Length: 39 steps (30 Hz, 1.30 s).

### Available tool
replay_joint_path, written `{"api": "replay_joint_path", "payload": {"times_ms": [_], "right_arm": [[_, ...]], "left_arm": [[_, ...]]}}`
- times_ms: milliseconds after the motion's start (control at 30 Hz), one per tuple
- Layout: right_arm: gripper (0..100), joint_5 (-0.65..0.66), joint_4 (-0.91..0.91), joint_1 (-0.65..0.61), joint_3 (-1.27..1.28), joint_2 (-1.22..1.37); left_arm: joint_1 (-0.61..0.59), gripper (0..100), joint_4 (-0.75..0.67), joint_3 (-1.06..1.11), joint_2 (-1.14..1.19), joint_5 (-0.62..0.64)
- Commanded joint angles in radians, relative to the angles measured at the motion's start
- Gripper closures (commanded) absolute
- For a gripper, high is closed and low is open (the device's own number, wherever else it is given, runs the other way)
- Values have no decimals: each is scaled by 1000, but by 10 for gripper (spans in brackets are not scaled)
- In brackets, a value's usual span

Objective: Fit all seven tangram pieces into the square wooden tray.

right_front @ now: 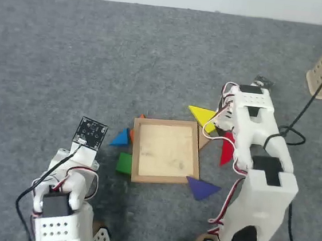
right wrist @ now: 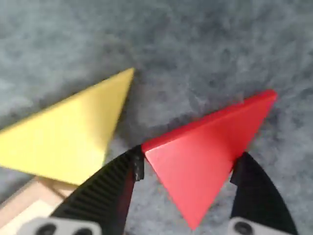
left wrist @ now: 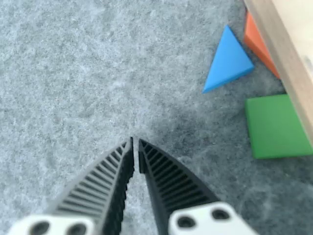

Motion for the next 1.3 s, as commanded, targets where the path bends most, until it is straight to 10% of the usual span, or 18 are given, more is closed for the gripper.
{"api": "replay_joint_path", "payload": {"times_ms": [0, 1267], "right_arm": [[713, 20, -4, 51, -48, 1], [711, -28, -36, 73, -51, -41]], "left_arm": [[-2, 987, -2, -7, -20, -6], [-2, 987, -2, -7, -20, -6]]}}
